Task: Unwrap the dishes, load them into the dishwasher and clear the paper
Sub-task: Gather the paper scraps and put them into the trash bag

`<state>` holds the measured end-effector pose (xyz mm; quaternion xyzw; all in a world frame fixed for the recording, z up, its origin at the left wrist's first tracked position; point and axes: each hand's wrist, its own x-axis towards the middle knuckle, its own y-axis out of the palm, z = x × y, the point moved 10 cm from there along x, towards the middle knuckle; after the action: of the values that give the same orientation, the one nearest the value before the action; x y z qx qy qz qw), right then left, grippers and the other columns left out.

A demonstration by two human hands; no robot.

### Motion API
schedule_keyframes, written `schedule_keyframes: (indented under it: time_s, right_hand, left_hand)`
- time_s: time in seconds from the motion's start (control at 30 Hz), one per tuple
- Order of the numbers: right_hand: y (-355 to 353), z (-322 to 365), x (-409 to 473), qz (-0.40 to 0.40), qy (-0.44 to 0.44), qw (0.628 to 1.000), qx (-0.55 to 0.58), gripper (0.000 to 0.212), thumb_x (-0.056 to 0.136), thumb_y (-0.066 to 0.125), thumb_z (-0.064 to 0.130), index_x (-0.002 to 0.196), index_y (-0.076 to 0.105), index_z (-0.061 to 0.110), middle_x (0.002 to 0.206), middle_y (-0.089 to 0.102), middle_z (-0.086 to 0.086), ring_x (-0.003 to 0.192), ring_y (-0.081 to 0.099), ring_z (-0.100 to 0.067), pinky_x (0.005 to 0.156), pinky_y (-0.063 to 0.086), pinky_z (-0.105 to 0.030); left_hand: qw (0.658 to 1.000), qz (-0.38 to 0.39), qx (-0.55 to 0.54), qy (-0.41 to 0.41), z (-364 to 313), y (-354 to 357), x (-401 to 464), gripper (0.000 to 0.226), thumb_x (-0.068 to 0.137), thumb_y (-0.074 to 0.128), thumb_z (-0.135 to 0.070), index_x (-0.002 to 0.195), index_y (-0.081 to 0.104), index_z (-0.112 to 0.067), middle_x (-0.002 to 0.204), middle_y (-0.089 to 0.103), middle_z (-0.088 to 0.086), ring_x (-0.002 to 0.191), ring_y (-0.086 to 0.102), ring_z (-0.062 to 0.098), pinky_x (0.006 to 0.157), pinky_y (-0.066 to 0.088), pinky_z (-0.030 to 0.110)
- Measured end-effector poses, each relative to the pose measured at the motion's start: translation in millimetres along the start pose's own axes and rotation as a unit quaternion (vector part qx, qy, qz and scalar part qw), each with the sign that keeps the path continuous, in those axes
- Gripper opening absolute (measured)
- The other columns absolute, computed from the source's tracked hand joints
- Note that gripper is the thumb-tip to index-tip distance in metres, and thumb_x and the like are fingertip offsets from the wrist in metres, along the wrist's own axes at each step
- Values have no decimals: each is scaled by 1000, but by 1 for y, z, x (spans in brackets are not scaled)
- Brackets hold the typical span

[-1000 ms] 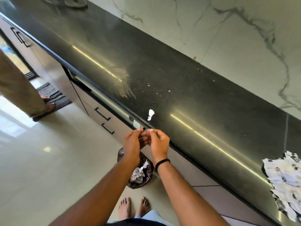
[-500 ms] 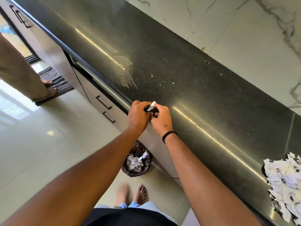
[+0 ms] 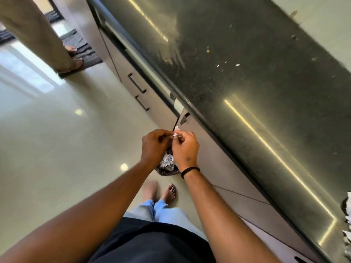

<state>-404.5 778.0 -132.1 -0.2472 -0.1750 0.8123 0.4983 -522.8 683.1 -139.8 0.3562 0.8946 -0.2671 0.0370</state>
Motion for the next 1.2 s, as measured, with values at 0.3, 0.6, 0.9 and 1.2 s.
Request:
schedule_keyframes:
  time_s: [0.3, 0.6, 0.9, 1.2]
  right_hand:
    - [80, -162, 7, -22, 240, 969, 56, 16, 92, 65, 9, 93, 79, 0, 100, 77, -15, 94, 70, -26, 71, 45, -15]
    - [135, -318, 27, 14, 358, 933, 30, 12, 76, 67, 10, 77, 77, 5, 69, 48, 7, 70, 50, -12, 69, 45, -28]
    - [159, -346, 32, 35, 418, 886, 199, 42, 81, 60, 7, 122, 67, 11, 93, 66, -10, 78, 60, -20, 76, 53, -34]
    - [45, -195, 5, -21, 351, 882, 315, 15, 96, 57, 6, 97, 70, 14, 74, 70, 1, 66, 65, -12, 63, 54, -26]
  left_hand:
    - [984, 54, 58, -162, 135, 72, 20, 21, 82, 69, -4, 91, 80, -20, 78, 73, -1, 71, 66, 11, 66, 52, 21]
    - [967, 121, 20, -225, 257, 163, 30, 17, 83, 70, -6, 87, 77, -20, 87, 75, -3, 77, 66, 9, 79, 58, 29]
    - [952, 91, -14, -292, 281, 166, 32, 23, 93, 66, -20, 114, 75, -18, 111, 74, -1, 100, 68, 18, 90, 54, 30]
    - [969, 147, -71, -184, 105, 135, -1, 15, 94, 62, -18, 98, 77, -19, 87, 78, -1, 81, 74, 17, 78, 61, 36]
